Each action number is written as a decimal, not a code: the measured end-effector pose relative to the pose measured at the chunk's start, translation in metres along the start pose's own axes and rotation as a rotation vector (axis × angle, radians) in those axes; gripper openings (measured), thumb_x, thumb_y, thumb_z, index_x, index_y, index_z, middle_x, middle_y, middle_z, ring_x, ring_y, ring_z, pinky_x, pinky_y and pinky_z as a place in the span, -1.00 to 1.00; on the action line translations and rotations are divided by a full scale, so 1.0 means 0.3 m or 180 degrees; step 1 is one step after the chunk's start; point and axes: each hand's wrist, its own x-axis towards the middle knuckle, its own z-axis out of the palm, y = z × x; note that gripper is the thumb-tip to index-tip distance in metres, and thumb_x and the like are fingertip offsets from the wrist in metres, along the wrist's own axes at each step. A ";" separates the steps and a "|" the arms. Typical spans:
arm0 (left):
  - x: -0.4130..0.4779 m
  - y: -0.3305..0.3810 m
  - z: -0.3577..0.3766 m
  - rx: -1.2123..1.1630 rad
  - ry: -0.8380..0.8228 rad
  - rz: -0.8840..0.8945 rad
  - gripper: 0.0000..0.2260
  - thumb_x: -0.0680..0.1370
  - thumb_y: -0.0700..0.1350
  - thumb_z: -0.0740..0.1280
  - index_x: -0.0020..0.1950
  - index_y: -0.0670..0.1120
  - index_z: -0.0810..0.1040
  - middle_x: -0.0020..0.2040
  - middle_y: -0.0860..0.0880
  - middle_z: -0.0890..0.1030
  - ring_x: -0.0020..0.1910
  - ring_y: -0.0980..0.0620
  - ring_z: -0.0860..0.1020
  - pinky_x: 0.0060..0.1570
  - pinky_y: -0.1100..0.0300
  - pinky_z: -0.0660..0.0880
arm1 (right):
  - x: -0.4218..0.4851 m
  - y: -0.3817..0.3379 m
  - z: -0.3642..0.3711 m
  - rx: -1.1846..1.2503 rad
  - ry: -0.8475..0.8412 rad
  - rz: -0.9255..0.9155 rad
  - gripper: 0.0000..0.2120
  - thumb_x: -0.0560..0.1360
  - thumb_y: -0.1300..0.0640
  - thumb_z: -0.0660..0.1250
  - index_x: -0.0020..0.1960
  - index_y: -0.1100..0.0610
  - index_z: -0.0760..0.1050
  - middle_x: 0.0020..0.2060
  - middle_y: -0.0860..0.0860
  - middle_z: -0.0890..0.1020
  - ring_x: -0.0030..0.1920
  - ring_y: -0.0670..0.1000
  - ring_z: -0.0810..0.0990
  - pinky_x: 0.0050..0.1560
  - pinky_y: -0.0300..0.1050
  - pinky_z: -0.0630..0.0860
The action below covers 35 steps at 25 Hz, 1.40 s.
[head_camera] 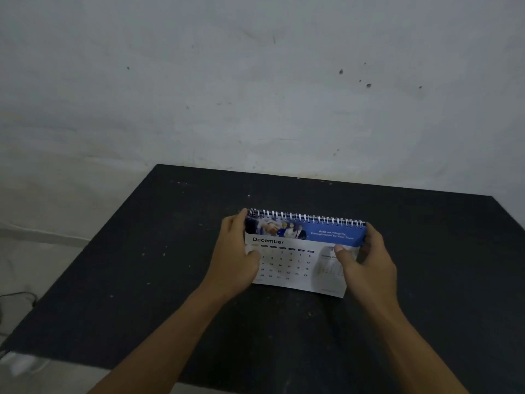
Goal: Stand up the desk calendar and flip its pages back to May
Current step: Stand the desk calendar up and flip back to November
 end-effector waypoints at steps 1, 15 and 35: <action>-0.002 -0.015 0.012 -0.0017 0.0070 0.0060 -0.26 0.49 -0.40 0.31 0.59 -0.07 0.11 0.40 0.02 0.27 0.04 0.56 0.39 -0.17 0.63 0.41 | -0.003 0.017 0.008 0.0061 0.0072 -0.0085 -0.36 0.44 0.11 0.43 0.45 -0.05 0.25 0.23 -0.12 0.51 0.18 -0.13 0.45 0.19 0.00 0.47; -0.014 -0.156 0.100 0.0054 0.0787 0.0874 -0.23 0.48 -0.39 0.30 0.60 0.05 0.11 0.27 0.06 0.39 0.19 0.19 0.44 -0.17 0.47 0.48 | -0.024 0.216 0.049 0.0681 0.0202 -0.0765 -0.57 0.49 0.09 0.37 0.28 -0.22 0.36 -0.04 -0.35 0.55 -0.01 -0.30 0.56 -0.13 -0.23 0.54; -0.027 -0.133 0.127 0.0668 0.0406 0.0611 -0.45 0.58 -0.01 0.30 0.51 -0.13 0.23 0.40 -0.05 0.34 0.24 0.02 0.48 0.13 0.14 0.50 | -0.111 0.203 0.029 0.0613 0.0688 -0.0775 -0.86 0.54 0.04 0.29 0.08 -0.04 0.40 0.17 -0.06 0.43 0.02 -0.13 0.50 -0.26 -0.30 0.44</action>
